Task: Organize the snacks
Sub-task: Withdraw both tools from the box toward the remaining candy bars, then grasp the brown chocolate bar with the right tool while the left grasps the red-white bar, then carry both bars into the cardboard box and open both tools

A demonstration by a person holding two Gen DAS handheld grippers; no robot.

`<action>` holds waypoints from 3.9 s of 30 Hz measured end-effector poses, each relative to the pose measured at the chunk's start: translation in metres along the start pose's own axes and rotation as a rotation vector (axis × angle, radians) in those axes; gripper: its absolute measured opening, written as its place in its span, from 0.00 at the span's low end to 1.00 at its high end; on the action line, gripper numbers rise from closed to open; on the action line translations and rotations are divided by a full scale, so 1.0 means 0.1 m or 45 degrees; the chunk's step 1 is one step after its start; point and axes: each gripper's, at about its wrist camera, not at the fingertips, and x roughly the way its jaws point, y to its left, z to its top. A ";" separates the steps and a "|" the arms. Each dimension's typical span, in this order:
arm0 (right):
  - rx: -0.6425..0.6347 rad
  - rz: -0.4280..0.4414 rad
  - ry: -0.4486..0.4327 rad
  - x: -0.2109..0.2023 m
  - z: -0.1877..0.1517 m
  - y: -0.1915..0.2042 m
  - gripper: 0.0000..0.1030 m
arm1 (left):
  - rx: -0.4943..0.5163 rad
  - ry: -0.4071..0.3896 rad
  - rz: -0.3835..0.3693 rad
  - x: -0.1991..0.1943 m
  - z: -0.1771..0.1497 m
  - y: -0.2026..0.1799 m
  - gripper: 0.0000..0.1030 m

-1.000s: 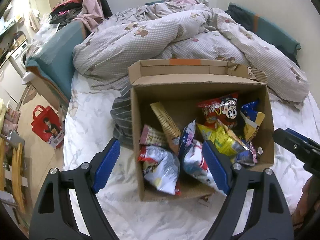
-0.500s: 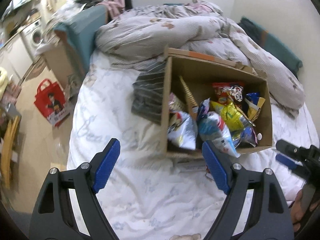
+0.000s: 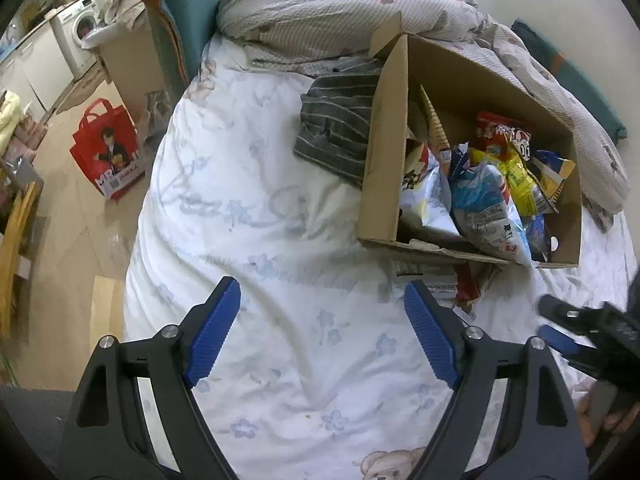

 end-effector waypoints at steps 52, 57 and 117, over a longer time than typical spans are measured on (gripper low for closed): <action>-0.042 -0.040 0.204 0.67 -0.34 -0.01 0.22 | 0.265 0.528 -0.046 0.89 -0.61 -0.54 0.79; -0.090 -0.098 0.078 0.38 -0.27 0.01 0.18 | 0.420 0.490 -0.109 0.75 -0.63 -0.79 0.79; -0.464 0.067 -0.334 -0.80 0.93 0.69 0.18 | 0.173 -0.019 -0.179 0.03 1.05 -1.04 0.31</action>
